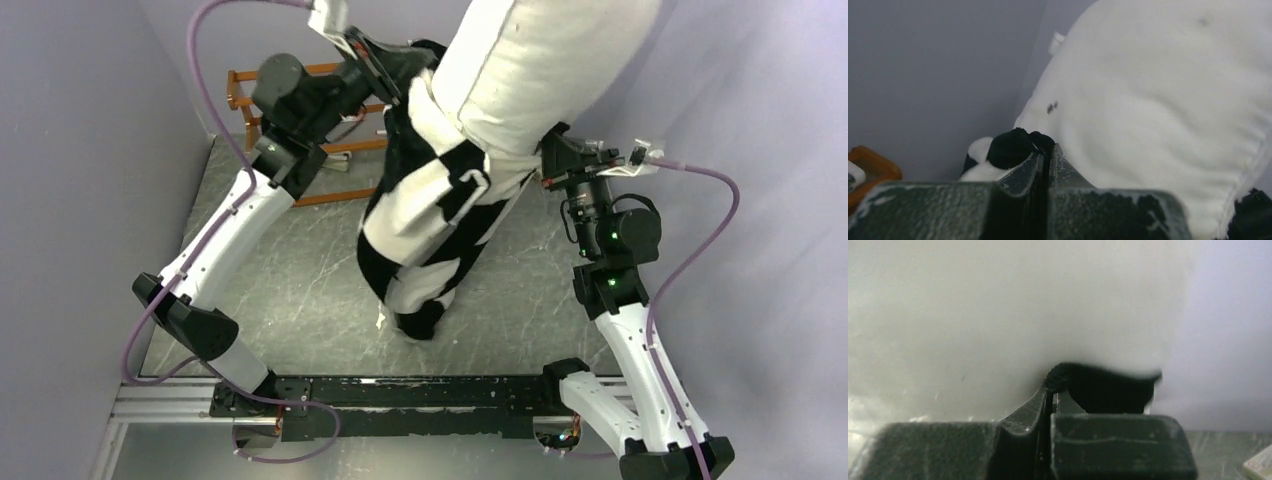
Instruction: Put the pillow into the pillowcase
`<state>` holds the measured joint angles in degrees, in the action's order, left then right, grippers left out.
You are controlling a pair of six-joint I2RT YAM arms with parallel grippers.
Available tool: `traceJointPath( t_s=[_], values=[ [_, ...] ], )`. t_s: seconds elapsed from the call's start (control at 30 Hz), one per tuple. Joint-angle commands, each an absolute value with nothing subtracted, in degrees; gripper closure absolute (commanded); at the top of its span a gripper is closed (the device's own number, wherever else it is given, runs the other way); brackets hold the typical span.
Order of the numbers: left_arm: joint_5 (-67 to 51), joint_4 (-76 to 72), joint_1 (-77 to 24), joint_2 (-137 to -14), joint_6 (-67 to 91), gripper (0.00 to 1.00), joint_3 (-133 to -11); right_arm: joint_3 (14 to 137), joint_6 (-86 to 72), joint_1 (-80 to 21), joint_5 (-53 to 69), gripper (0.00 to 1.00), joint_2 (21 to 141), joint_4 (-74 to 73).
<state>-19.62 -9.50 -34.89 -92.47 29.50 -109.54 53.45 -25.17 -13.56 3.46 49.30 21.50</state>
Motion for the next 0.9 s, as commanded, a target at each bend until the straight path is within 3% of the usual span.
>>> traceJointPath(
  t_s=[0.0, 0.07, 0.13, 0.23, 0.33, 0.5, 0.6, 0.7, 0.77, 0.87],
  values=[
    [-15.7, -15.7, -46.9, -86.1, 24.4, 0.95, -103.2, 59.7, -18.1, -12.8, -5.3, 1.00, 56.0, 25.6],
    [-17.2, -18.2, -48.9, -83.6, 24.5, 0.95, -97.5, 71.4, -14.5, -12.4, 0.2, 1.00, 60.2, 16.5],
    [-9.4, -14.6, -48.0, -84.5, 19.0, 0.95, -100.1, 80.1, -18.7, -12.5, 4.7, 1.00, 61.9, 4.0],
    [-0.4, -11.7, -40.5, -89.4, 17.8, 0.95, -107.7, 65.6, -26.6, -13.1, 10.1, 1.00, 54.5, 10.9],
    [-11.7, -12.5, -35.6, -91.3, 28.4, 0.95, -111.5, 59.4, -25.7, -13.1, 2.6, 1.00, 53.7, 21.6],
    [-18.0, -16.7, -44.7, -83.8, 26.9, 0.95, -99.2, 82.4, -13.5, -12.9, 9.0, 1.00, 63.8, 10.2],
    [-9.4, -11.0, -37.9, -86.1, 22.8, 0.95, -103.1, 74.9, -19.5, -14.8, 17.6, 1.00, 60.3, 13.5],
    [-13.7, -16.5, -28.2, -88.9, 31.2, 0.95, -107.0, 65.2, -16.7, -17.1, 10.8, 1.00, 57.8, 20.8],
    [-20.3, -16.6, -29.2, -89.5, 32.0, 0.95, -110.8, 71.5, -11.8, -16.4, 5.1, 1.00, 61.7, 19.3],
    [-24.1, -13.8, -39.9, -86.9, 28.5, 0.95, -109.3, 89.3, -7.0, -15.3, 4.2, 1.00, 70.0, 10.2]
  ],
)
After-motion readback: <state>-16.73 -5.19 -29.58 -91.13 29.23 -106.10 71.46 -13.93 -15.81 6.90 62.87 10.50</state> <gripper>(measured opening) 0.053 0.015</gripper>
